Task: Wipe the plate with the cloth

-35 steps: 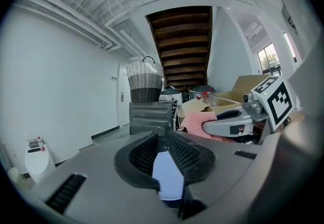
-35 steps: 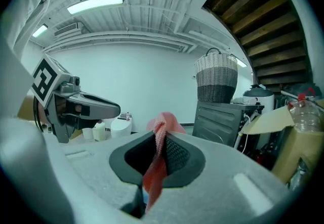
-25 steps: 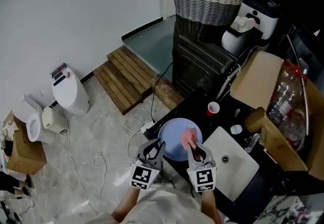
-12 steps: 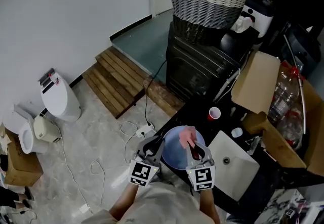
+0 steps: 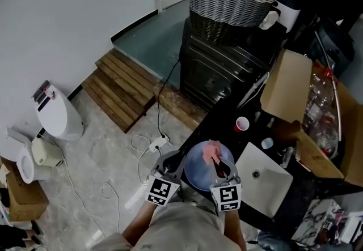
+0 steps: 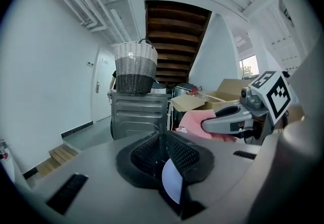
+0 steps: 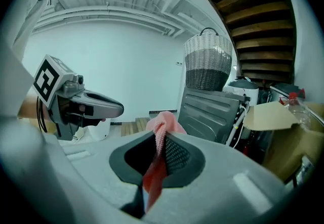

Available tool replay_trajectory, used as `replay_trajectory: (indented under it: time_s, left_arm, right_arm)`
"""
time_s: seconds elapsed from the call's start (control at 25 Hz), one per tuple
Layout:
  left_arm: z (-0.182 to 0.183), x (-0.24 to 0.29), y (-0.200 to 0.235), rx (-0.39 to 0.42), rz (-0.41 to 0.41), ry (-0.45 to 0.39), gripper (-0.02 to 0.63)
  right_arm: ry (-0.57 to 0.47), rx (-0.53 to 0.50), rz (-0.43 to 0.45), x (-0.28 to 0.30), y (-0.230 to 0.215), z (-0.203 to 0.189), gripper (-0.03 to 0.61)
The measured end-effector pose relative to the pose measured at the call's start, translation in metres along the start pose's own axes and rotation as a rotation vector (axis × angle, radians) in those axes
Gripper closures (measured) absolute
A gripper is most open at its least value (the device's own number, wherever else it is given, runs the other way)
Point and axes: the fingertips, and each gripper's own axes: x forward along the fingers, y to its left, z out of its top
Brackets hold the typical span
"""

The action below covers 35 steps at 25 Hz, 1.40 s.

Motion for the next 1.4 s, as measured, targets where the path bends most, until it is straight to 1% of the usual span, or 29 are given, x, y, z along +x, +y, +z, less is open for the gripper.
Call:
replay_trajectory:
  time_s: [0.24, 0.36, 0.64, 0.8, 1.0, 1.4]
  left_arm:
    - [-0.027, 0.010, -0.002, -0.007, -0.059, 0.057, 0.569]
    - [-0.041, 0.013, -0.001, -0.013, -0.067, 0.092, 0.569]
    - [-0.065, 0.024, -0.002, -0.005, -0.052, 0.151, 0.569]
    - [-0.078, 0.030, -0.003, -0.020, -0.024, 0.175, 0.569]
    - [-0.098, 0.033, -0.007, -0.034, -0.013, 0.221, 0.569]
    - [-0.132, 0.046, -0.003, -0.073, 0.014, 0.288, 0.569]
  right_arm:
    - [0.053, 0.029, -0.040, 0.004, 0.000, -0.023, 0.554]
    - [0.071, 0.049, -0.037, 0.009, 0.003, -0.031, 0.554]
    - [0.100, 0.082, -0.013, 0.016, 0.001, -0.055, 0.554]
    - [0.128, 0.060, 0.004, 0.023, -0.004, -0.077, 0.554]
    - [0.158, 0.099, 0.048, 0.030, 0.002, -0.087, 0.554]
    - [0.244, 0.063, 0.125, 0.052, 0.012, -0.107, 0.554]
